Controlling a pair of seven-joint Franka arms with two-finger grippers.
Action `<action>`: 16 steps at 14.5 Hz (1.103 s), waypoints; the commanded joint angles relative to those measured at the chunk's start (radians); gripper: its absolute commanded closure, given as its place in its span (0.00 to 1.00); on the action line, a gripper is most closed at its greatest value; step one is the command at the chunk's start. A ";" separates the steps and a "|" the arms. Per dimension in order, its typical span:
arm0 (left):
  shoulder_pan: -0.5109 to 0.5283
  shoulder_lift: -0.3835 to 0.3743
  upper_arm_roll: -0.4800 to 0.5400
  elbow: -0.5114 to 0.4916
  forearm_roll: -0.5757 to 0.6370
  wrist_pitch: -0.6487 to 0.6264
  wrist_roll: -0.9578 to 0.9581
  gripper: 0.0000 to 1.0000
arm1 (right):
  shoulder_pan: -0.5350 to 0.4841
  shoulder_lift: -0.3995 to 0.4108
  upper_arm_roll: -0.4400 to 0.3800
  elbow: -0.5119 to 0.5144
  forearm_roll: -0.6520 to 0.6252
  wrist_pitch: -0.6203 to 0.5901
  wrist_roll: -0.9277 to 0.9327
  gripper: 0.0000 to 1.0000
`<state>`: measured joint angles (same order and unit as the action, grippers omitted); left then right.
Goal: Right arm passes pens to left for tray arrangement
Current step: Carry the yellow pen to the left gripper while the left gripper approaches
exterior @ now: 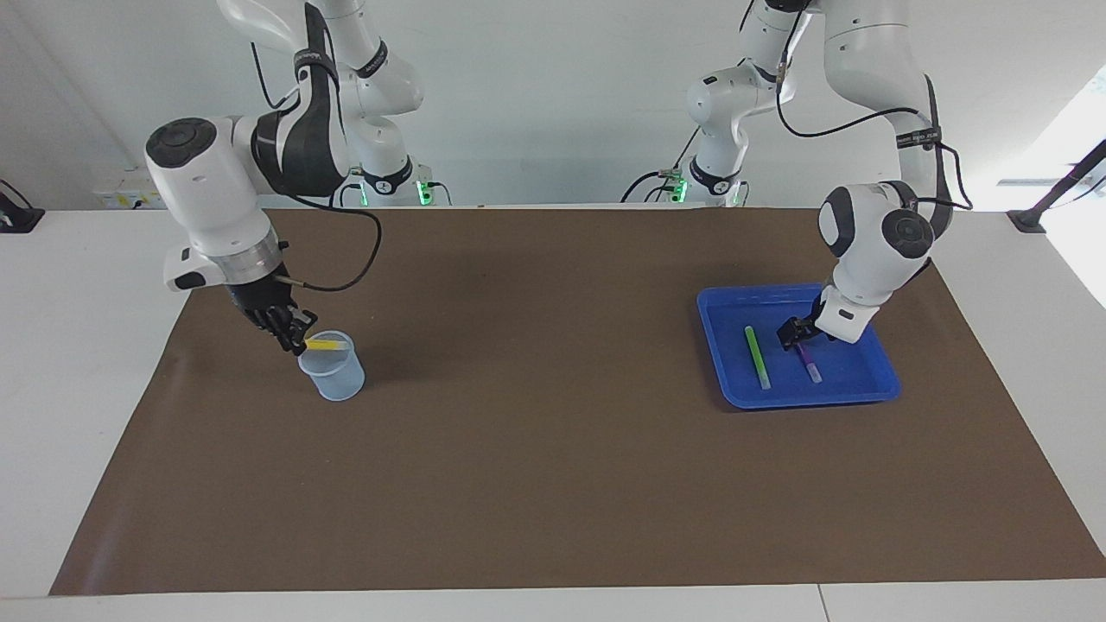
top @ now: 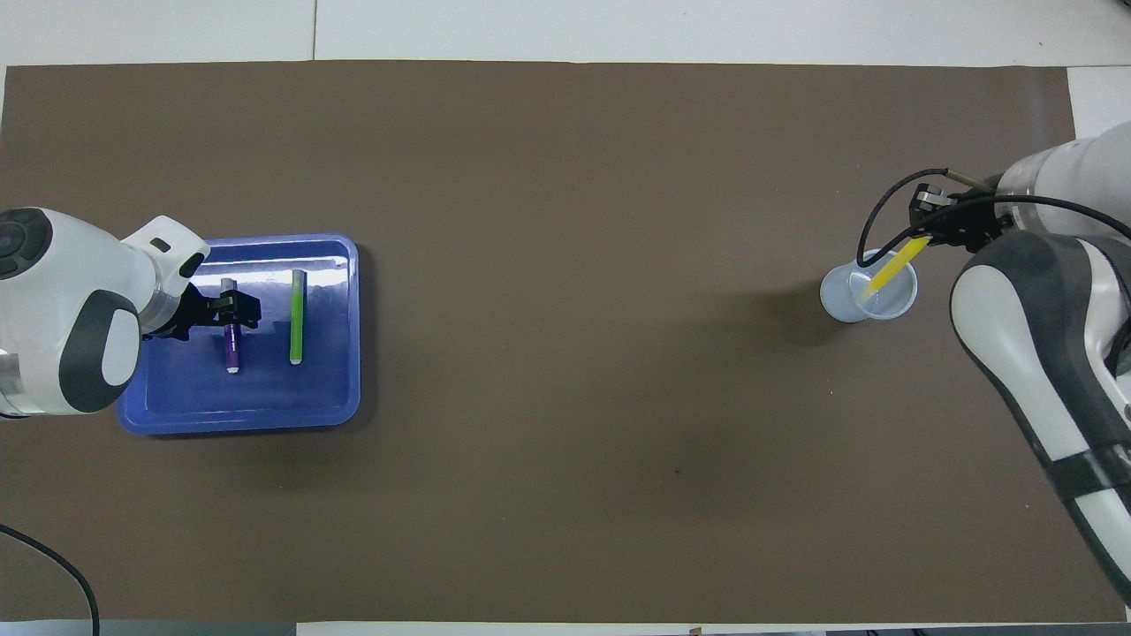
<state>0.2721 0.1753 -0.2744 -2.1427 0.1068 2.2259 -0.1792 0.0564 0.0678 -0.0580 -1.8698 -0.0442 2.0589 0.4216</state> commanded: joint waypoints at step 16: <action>-0.071 -0.164 -0.080 0.484 -0.536 -0.543 -1.074 0.00 | -0.007 0.092 0.314 0.245 0.527 0.074 0.742 1.00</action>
<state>0.2062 0.0358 -0.3247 -1.6708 -0.4015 1.6886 -1.0553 0.0586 0.1321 0.1933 -1.6529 0.4391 2.0765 1.0381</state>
